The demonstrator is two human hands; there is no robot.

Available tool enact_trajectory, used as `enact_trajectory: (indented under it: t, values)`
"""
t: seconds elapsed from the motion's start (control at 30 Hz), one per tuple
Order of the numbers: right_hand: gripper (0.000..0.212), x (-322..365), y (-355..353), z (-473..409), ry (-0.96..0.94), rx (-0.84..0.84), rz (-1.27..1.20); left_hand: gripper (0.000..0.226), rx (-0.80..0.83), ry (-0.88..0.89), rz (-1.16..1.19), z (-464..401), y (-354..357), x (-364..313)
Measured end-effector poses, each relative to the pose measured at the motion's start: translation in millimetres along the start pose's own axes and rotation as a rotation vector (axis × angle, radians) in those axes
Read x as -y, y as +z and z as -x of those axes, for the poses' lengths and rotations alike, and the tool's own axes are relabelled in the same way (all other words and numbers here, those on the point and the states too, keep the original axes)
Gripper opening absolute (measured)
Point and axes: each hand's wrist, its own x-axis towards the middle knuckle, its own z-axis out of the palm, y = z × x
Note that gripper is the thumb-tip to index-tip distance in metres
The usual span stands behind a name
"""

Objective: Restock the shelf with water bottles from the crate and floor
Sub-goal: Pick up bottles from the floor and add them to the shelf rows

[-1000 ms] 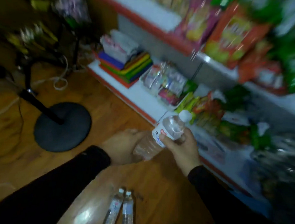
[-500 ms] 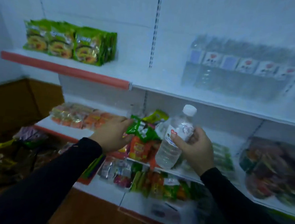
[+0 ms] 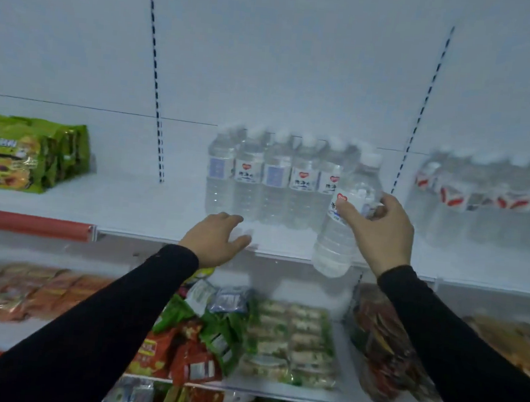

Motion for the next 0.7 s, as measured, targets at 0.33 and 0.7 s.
enact_trajectory:
  t: [0.33, 0.7]
  values:
    - [0.045, -43, 8, -59, 0.029, -0.042, 0.02, 0.094, 0.093, -0.149, -0.058, -37, 29, 0]
    - [0.055, -10, 96, -51, -0.058, 0.201, -0.11, 0.106, -0.069, -0.082, 0.544, -49, 19, -58]
